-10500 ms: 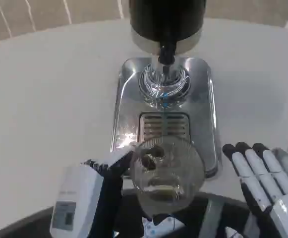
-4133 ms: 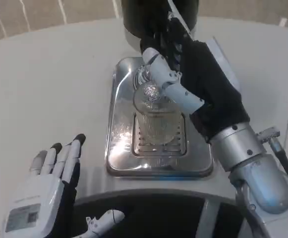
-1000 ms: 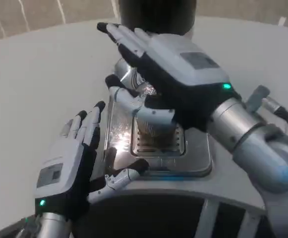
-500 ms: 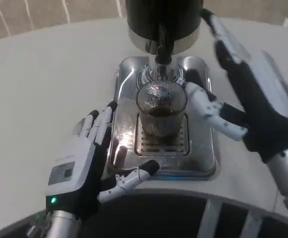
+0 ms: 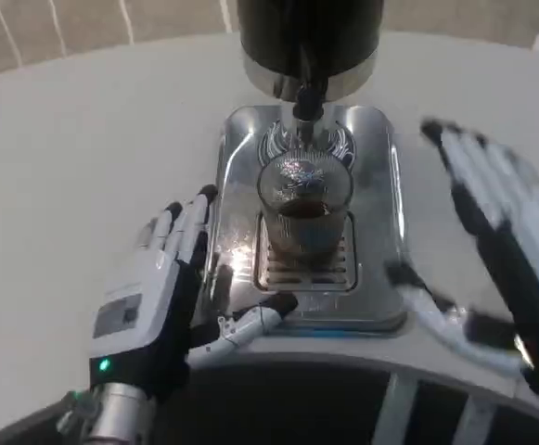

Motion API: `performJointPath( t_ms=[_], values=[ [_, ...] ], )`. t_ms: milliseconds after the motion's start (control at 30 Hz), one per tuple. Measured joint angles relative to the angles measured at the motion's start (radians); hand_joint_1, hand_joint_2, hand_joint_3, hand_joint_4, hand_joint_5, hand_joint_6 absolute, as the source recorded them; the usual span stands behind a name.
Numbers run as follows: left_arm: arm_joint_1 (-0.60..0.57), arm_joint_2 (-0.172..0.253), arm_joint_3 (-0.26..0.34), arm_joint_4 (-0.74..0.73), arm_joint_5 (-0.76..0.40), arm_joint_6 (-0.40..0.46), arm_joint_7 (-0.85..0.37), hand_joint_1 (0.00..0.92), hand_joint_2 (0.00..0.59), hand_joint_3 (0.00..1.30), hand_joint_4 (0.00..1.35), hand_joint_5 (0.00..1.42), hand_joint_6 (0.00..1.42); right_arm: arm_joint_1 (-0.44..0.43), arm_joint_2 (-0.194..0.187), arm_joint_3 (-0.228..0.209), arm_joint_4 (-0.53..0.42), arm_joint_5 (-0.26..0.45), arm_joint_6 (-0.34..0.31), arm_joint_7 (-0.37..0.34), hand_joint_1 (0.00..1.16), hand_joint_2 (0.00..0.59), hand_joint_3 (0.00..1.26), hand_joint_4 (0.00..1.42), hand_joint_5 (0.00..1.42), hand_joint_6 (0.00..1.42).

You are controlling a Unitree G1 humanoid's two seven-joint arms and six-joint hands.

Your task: Grasp the cup under the faucet to collect the drink, then remove the cup.

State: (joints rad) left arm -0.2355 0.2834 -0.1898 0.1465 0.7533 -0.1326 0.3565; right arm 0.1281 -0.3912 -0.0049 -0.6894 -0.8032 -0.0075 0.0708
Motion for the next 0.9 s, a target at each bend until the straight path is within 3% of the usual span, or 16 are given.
performJointPath(
  t_ms=[100, 300, 533, 900],
  values=[
    [-0.019, -0.004, 0.002, 0.018, -0.003, 0.004, 0.008, 0.091, 0.064, 0.0, 0.0, 0.0, 0.03, 0.107, -0.022, -0.035, -0.02, -0.021, -0.029, 0.001, 0.67, 0.343, 0.0, 0.0, 0.0, 0.0],
    [-0.069, -0.028, -0.004, 0.073, -0.034, -0.004, 0.02, 0.182, 0.057, 0.0, 0.0, 0.0, 0.03, 0.23, -0.073, -0.11, -0.002, 0.006, -0.109, 0.002, 0.73, 0.323, 0.0, 0.0, 0.0, 0.0],
    [-0.115, -0.066, -0.007, 0.144, -0.1, -0.04, 0.039, 0.315, 0.051, 0.0, 0.0, 0.0, 0.03, 0.281, -0.06, -0.136, 0.015, 0.041, -0.107, 0.028, 0.73, 0.316, 0.0, 0.0, 0.0, 0.0],
    [-0.213, -0.105, -0.023, 0.298, -0.156, -0.124, 0.088, 0.396, 0.055, 0.0, 0.0, 0.0, 0.04, 0.335, -0.008, -0.131, -0.065, 0.033, -0.077, 0.094, 0.71, 0.301, 0.0, 0.0, 0.0, 0.0]
  ],
)
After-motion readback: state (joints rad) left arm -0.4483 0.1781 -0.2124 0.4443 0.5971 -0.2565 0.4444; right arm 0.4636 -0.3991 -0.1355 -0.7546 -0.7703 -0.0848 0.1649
